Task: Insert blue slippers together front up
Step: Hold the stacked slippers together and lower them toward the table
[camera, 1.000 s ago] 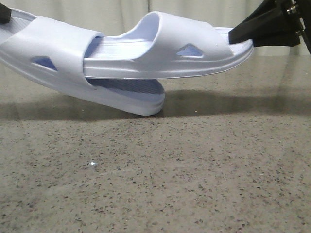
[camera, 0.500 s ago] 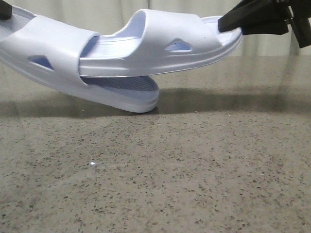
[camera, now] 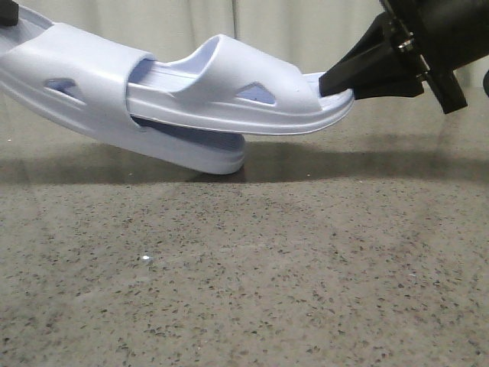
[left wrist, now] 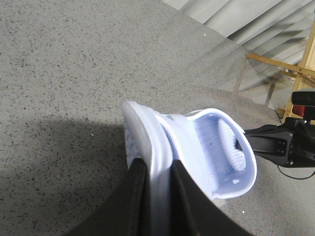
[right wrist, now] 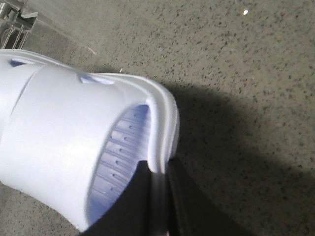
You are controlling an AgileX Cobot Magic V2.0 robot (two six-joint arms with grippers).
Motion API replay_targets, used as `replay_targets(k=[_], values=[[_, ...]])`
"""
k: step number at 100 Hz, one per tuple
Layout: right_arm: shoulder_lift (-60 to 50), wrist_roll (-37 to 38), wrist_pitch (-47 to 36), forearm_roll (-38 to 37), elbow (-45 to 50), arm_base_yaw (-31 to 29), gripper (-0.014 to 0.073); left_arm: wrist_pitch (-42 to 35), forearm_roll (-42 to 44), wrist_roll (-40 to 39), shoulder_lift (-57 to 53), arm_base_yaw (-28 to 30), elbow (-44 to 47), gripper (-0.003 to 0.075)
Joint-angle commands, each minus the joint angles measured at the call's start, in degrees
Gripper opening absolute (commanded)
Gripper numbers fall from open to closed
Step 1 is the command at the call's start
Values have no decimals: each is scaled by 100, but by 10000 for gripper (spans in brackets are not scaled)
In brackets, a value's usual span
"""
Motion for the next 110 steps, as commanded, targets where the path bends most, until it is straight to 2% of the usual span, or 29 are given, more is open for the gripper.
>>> replay_targets(k=[1, 110], values=[[-192, -48, 1012, 397, -168, 234, -106, 897, -590, 28, -122, -182, -155, 15], [-192, -144, 1267, 526, -360, 353, -106, 1108, -840, 133, -122, -182, -155, 15]])
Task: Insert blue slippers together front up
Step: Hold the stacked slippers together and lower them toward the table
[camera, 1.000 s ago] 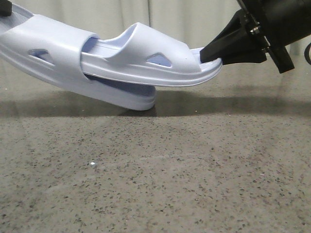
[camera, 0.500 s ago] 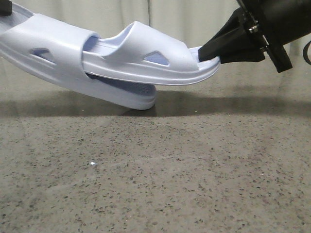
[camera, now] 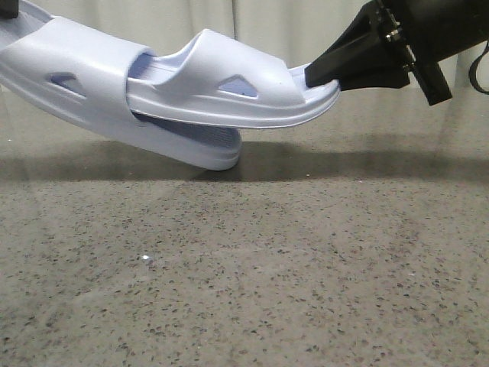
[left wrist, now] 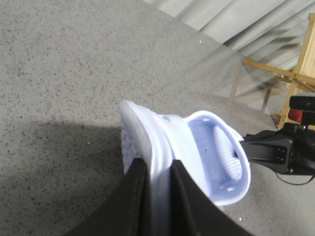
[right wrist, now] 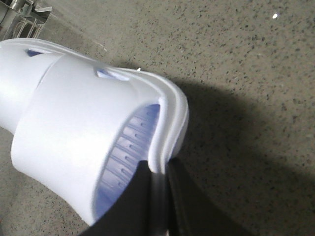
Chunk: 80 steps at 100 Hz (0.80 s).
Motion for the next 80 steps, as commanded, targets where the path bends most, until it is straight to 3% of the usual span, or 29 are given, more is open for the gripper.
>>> replay_targets(k=[1, 21, 37, 45, 80], values=[[-206, -134, 1155, 498, -210, 205, -106, 1116, -637, 38, -122, -182, -150, 15], [-206, -134, 1131, 392, -210, 181, -103, 1116, -637, 38, -122, -182, -150, 15], [-206, -134, 1229, 206, -210, -6, -3, 1116, -637, 47, -122, -158, -159, 15], [-206, -55, 1318, 206, -210, -218, 30, 1075, -611, 47, -122, -158, -159, 15], [-369, -55, 2243, 205, -216, -1413, 29, 538, -356, 47, -122, -158, -159, 15]])
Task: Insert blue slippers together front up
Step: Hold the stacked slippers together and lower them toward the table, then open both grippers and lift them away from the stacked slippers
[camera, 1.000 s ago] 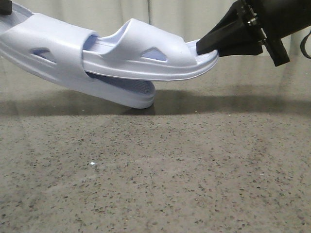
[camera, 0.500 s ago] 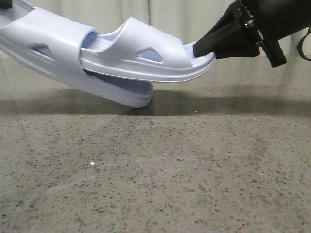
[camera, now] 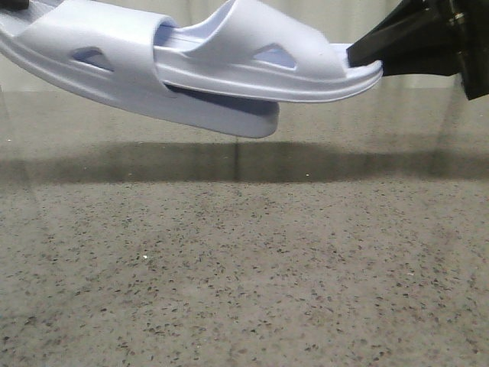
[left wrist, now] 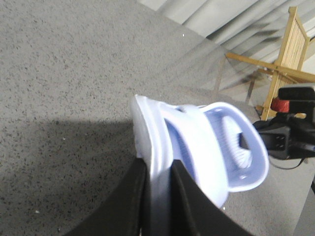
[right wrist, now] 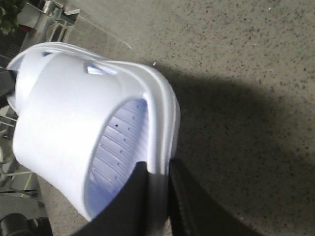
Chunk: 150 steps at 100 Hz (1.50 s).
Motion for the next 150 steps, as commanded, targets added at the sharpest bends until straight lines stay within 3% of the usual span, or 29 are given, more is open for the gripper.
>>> replay_targets(k=[1, 16, 42, 104, 116, 140, 150], values=[[-324, -65, 779, 398, -193, -262, 29, 295, -328, 13, -122, -71, -159, 15], [-440, -76, 1051, 398, -201, -622, 43, 82, -290, 13, -122, -71, -159, 15], [-503, -76, 1103, 421, -201, -693, 192, -67, -177, 13, -122, -71, -159, 15], [-503, -76, 872, 364, -201, -693, 195, -1048, 849, 41, 526, -71, -149, 21], [-503, -76, 862, 318, -201, -693, 194, -995, 849, 442, 652, -71, -149, 106], [-503, -76, 763, 208, -201, -693, 194, -1129, 905, 462, 652, -71, -149, 409], [-503, -76, 676, 92, -201, -693, 193, -1043, 920, 471, 557, -71, -216, 458]])
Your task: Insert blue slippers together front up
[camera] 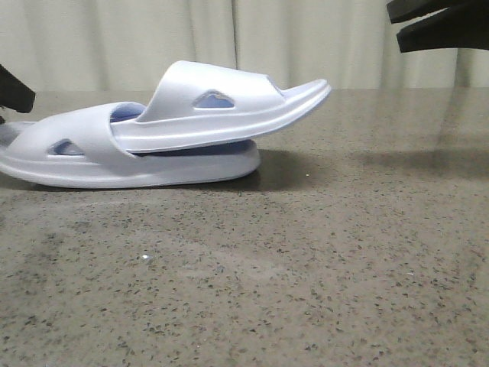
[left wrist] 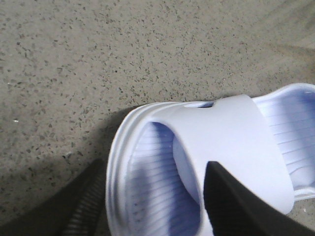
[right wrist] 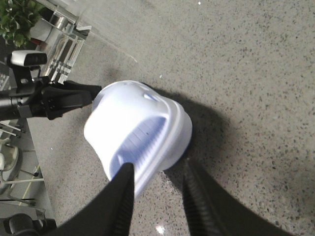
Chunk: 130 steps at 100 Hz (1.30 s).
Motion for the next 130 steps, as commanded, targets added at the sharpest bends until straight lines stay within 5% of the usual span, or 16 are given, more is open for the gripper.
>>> replay_targets(k=[1, 31, 43, 53, 87, 130], values=[[-218, -76, 189, 215, -177, -51, 193, 178, -247, 39, -270, -20, -231, 458], [-591, -76, 175, 189, -177, -436, 174, 389, -4, 39, -1307, -20, -947, 412], [-797, -76, 122, 189, -177, -426, 26, 13, 34, 39, -1753, -20, -1003, 239], [-943, -120, 102, 177, -177, -426, -99, -210, 130, 59, -2049, -20, -1003, 15], [-1807, -249, -1360, 177, 415, -98, -80, -1708, 278, 80, -3274, -20, -593, 15], [-3448, -877, -5005, 188, 2377, 1876, -80, -2691, 255, 1093, -4757, -350, 1478, 15]])
